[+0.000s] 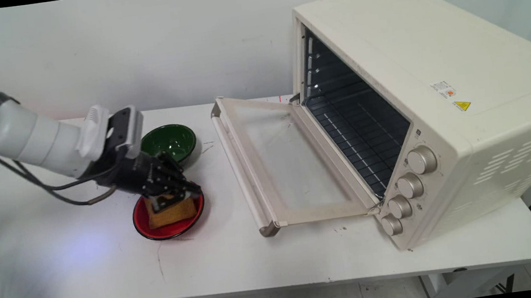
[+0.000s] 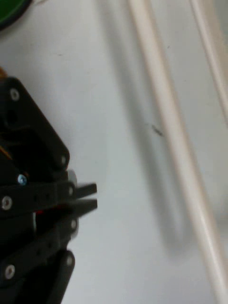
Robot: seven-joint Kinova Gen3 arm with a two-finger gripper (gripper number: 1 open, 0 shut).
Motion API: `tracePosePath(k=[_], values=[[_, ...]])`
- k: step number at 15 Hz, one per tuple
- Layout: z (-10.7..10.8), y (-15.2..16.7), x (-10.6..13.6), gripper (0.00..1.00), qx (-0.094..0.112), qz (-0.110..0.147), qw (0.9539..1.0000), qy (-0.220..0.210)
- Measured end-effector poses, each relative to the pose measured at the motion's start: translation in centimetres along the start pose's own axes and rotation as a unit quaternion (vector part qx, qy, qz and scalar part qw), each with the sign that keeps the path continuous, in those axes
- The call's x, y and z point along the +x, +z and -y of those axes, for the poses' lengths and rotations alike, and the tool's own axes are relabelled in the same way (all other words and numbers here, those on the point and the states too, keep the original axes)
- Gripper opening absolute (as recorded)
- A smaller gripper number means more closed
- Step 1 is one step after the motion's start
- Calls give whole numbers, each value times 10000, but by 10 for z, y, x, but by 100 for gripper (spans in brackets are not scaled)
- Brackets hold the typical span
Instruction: Close the oven
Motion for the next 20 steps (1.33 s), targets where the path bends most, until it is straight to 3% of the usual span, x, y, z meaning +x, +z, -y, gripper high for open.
tracePosePath(k=[8, 20], values=[[10, 47, 12, 0, 255, -41, 9971, -716], [21, 97, 24, 0, 275, -147, 9937, -1076]])
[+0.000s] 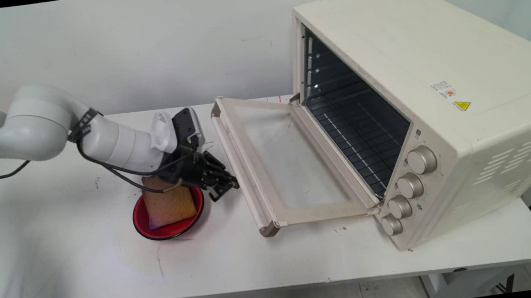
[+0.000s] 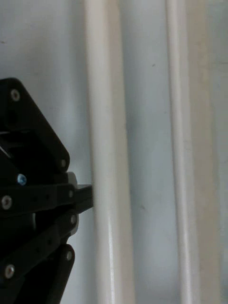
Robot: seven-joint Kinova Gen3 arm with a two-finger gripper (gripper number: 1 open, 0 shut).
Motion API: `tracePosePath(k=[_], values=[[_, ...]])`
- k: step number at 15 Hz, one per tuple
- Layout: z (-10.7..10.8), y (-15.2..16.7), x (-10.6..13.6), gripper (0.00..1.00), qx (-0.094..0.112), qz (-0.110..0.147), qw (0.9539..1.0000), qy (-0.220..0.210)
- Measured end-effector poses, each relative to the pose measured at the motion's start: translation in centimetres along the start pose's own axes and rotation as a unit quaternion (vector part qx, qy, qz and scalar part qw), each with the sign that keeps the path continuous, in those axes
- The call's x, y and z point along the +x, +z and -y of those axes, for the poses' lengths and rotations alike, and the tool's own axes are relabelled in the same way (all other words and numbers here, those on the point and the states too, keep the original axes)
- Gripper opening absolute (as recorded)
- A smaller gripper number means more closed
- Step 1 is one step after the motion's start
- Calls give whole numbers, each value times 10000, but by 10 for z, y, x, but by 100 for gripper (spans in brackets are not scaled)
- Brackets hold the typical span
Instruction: Close the oven
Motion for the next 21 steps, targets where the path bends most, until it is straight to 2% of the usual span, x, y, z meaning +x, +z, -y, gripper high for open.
tracePosePath(k=[4, 10, 21], values=[[2, 8, 7, 0, -48, -82, 9999, -51], [7, 9, 29, 0, -117, -352, 9993, 0], [16, -11, 98, 0, -146, -1029, 9946, 54]])
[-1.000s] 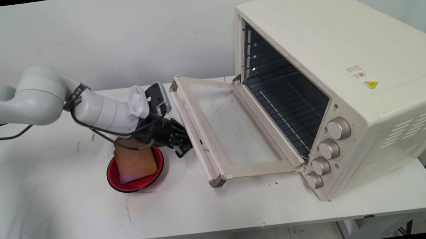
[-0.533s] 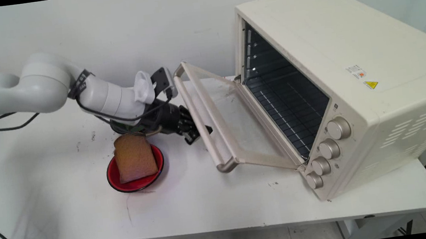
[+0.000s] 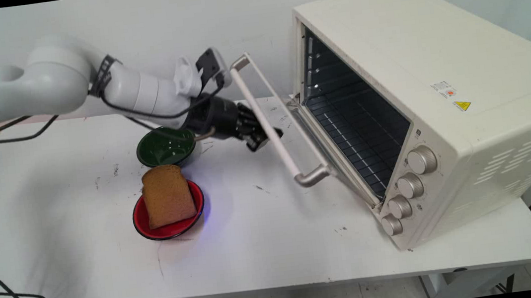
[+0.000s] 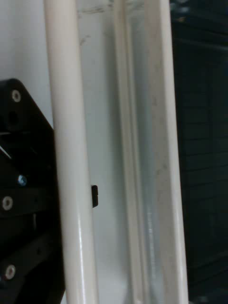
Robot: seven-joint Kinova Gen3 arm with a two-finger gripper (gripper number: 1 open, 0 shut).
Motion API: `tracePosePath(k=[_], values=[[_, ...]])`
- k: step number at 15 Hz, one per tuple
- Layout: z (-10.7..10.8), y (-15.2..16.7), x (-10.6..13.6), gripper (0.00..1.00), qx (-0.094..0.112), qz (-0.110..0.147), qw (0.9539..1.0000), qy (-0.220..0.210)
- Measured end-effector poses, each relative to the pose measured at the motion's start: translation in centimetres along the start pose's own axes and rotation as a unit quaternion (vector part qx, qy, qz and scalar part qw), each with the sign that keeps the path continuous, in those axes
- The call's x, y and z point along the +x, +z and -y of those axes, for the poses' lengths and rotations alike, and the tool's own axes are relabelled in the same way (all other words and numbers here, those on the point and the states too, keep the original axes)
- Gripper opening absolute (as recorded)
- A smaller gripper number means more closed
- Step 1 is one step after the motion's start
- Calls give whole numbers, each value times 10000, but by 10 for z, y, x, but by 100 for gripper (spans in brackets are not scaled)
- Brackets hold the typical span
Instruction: Close the oven
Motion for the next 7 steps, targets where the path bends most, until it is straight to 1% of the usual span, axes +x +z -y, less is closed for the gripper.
tracePosePath(k=[7], values=[[8, -7, 44, 0, 49, -390, 9992, 19]])
